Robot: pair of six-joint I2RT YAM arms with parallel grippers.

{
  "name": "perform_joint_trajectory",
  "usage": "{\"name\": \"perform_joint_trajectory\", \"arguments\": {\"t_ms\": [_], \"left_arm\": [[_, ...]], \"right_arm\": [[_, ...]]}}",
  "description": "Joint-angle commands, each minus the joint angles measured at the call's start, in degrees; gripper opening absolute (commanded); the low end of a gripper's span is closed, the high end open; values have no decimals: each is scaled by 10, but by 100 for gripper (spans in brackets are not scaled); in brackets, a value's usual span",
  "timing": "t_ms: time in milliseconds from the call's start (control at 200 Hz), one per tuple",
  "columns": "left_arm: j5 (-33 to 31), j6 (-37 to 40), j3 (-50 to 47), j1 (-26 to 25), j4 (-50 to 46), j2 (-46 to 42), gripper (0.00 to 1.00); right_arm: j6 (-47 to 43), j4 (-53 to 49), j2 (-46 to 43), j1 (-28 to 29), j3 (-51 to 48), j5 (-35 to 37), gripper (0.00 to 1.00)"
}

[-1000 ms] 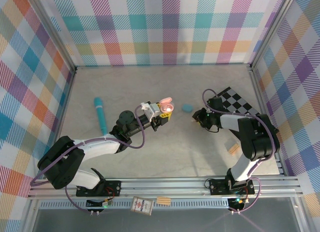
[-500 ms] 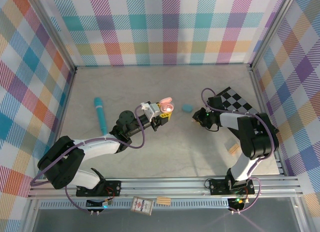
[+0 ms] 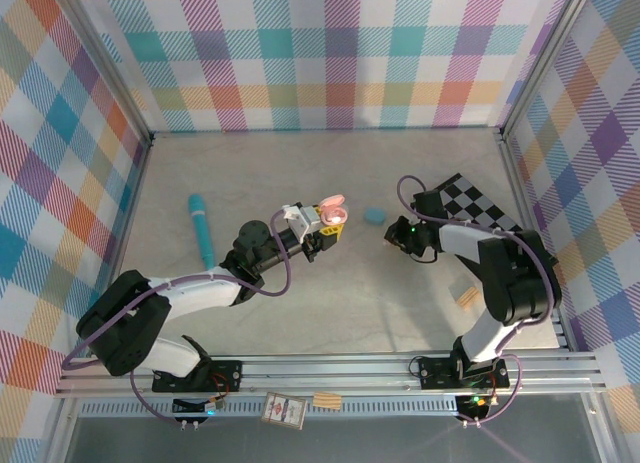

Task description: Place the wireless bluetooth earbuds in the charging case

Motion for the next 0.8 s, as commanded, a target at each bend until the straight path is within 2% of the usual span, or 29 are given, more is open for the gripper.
{"name": "perform_joint_trajectory", "arguments": {"t_ms": [0, 205, 445, 795], "left_arm": [[8, 4, 9, 1, 13, 6, 34], [8, 2, 18, 1, 8, 16, 34], [11, 6, 29, -1, -9, 25, 34], [8, 11, 35, -5, -27, 22, 34]], "right_arm": [[-39, -50, -48, 7, 8, 29, 22], [-68, -92, -139, 27, 3, 65, 22], [-117, -172, -245, 86, 47, 126, 22], [-188, -234, -277, 193, 152, 197, 22]]}}
